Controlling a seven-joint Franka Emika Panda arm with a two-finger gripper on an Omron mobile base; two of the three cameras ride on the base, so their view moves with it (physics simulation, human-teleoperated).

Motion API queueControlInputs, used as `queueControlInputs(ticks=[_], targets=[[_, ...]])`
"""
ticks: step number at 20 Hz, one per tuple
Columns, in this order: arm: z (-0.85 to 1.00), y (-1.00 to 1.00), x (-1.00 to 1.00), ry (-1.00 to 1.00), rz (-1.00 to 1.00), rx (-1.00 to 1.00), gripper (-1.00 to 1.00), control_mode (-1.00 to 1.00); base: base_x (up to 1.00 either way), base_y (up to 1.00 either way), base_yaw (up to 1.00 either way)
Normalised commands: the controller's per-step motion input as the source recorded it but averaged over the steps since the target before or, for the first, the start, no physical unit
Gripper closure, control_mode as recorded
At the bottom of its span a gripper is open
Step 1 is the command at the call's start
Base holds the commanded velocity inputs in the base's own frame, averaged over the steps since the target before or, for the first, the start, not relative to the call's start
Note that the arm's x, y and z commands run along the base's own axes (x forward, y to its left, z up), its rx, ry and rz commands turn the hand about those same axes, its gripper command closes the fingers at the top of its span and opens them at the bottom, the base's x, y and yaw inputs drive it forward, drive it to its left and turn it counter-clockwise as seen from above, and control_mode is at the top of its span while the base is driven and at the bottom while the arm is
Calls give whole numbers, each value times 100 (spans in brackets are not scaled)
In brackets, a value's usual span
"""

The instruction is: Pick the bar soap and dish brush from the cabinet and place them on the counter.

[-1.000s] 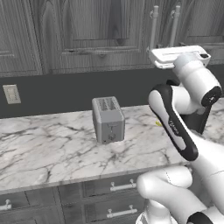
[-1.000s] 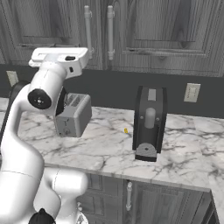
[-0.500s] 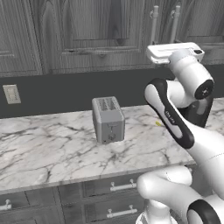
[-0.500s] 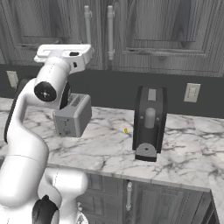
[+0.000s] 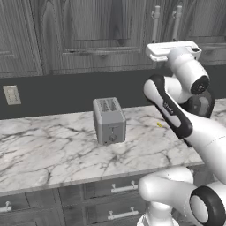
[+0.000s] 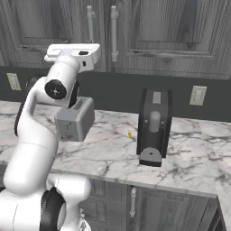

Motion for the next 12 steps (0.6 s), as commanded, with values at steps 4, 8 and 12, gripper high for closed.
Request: queueControlInputs(ticks=[4, 8, 12], targets=[[-1, -10, 29, 0, -2, -1, -100, -100, 0, 0, 0], [0, 0, 28, 0, 0, 0, -100, -100, 0, 0, 0], [0, 0, 26, 0, 0, 0, -100, -100, 0, 0, 0]])
